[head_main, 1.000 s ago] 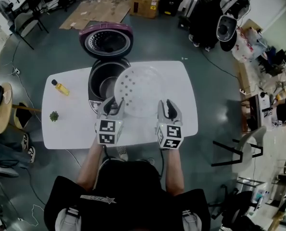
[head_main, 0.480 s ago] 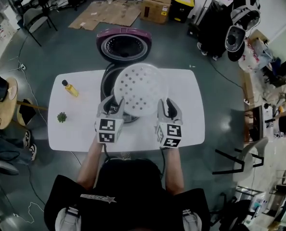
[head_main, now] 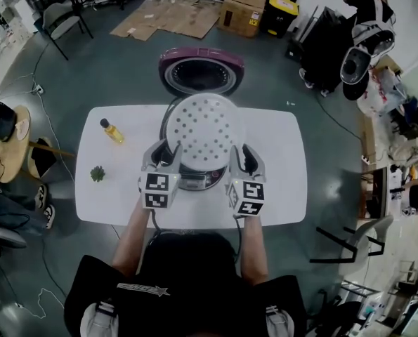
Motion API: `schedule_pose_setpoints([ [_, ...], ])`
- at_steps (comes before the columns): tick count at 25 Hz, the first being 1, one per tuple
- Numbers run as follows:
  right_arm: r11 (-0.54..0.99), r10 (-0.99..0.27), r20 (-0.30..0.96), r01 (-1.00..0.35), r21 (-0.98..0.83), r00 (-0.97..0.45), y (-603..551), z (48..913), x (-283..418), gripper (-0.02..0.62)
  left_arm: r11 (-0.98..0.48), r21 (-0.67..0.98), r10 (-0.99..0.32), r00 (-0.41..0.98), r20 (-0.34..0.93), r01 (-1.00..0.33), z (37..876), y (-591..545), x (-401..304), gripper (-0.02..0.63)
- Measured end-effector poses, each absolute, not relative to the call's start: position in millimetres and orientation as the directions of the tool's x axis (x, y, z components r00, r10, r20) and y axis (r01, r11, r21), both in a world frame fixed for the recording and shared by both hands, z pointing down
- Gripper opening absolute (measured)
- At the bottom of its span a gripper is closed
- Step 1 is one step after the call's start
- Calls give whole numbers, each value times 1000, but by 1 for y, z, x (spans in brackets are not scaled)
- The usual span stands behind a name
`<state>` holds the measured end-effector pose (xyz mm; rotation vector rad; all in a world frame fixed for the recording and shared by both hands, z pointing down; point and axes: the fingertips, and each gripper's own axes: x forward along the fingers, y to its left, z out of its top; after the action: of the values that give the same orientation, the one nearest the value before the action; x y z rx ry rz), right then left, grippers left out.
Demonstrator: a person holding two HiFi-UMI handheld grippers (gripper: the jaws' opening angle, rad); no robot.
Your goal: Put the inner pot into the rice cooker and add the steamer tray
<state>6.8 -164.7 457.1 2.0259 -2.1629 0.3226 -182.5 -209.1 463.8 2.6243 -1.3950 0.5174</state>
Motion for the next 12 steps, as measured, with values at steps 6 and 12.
schedule_pose_setpoints([
  [6, 74, -954, 285, -995, -63, -89, -185, 470, -9, 104, -550, -50, -781, 492, 384, -834, 477, -227, -200, 155],
  [12, 82, -939, 329, -994, -69, -101, -200, 491, -18, 104, -546, -48, -768, 478, 426, -836, 498, -241, -209, 156],
])
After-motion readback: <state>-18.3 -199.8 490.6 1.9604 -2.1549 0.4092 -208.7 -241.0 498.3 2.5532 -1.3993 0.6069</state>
